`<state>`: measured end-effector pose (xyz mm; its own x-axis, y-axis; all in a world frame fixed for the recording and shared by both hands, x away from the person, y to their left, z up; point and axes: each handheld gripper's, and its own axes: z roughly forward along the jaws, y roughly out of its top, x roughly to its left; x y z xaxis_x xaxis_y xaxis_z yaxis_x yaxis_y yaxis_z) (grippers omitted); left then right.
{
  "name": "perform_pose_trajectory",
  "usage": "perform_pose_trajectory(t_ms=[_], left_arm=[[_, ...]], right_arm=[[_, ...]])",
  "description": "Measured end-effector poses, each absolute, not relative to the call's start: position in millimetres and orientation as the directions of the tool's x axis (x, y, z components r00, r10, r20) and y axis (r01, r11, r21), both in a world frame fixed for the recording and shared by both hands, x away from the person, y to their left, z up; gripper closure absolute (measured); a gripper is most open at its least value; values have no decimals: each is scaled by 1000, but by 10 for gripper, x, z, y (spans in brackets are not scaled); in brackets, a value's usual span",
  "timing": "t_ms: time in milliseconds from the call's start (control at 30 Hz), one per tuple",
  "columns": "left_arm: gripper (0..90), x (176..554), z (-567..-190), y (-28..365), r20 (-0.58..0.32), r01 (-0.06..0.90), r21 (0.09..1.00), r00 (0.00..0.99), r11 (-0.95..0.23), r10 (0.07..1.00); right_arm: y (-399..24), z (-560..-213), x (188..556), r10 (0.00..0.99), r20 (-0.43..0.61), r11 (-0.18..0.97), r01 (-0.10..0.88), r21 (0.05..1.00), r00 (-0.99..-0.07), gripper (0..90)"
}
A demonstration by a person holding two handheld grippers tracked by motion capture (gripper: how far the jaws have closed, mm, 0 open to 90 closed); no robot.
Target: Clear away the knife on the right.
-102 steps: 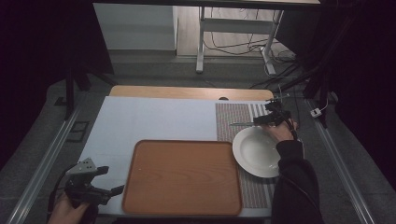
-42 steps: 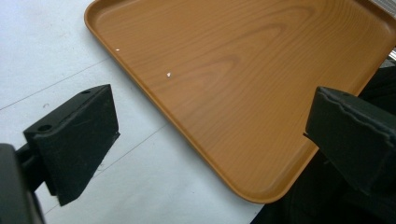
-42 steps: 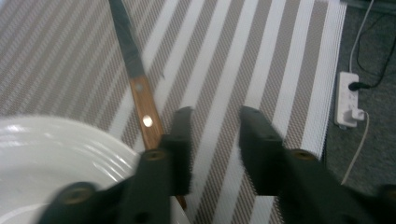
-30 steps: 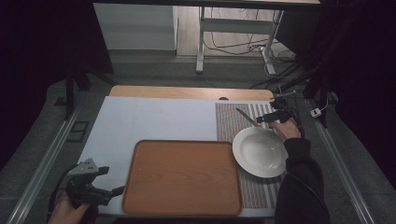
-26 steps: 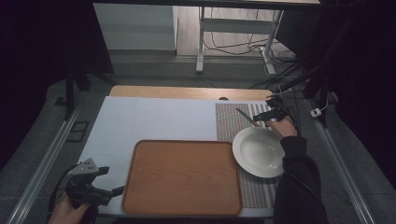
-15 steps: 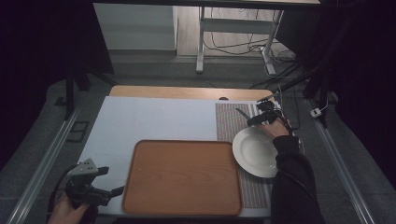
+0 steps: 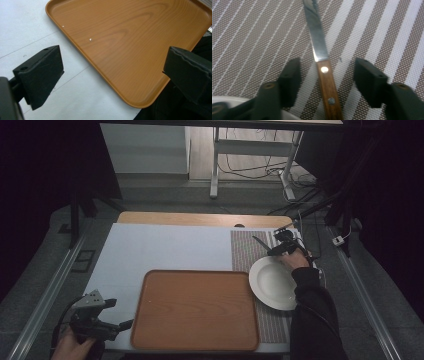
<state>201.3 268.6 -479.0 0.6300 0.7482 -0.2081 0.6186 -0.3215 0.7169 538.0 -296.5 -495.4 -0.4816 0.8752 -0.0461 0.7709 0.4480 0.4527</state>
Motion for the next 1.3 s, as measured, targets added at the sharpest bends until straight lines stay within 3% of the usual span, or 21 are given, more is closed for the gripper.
perform_pose_trajectory(t_ms=[100, 133, 300, 667, 1300], left_arm=[[27, 2012, -4791, 2686, -206, 618, 717, 630, -323, 749], [27, 2012, -4790, 2686, -207, 618, 717, 630, -322, 748], [27, 2013, -4791, 2684, -206, 618, 716, 630, -323, 749], [27, 2011, -4790, 2682, -203, 617, 717, 630, -324, 750], [28, 2008, -4788, 2677, -200, 616, 717, 631, -327, 750]], right_arm=[[-2955, -4942, 5374, 865, -48, 465, 761, 452, -499, 597], [-2961, -4938, 5372, 865, -46, 464, 761, 452, -500, 666], [-3021, -4931, 5367, 865, -33, 459, 763, 455, -500, 773], [-3078, -4915, 5362, 867, -50, 460, 758, 462, -496, 781], [-3499, -4760, 5299, 915, -56, 369, 769, 522, -401, 782]])
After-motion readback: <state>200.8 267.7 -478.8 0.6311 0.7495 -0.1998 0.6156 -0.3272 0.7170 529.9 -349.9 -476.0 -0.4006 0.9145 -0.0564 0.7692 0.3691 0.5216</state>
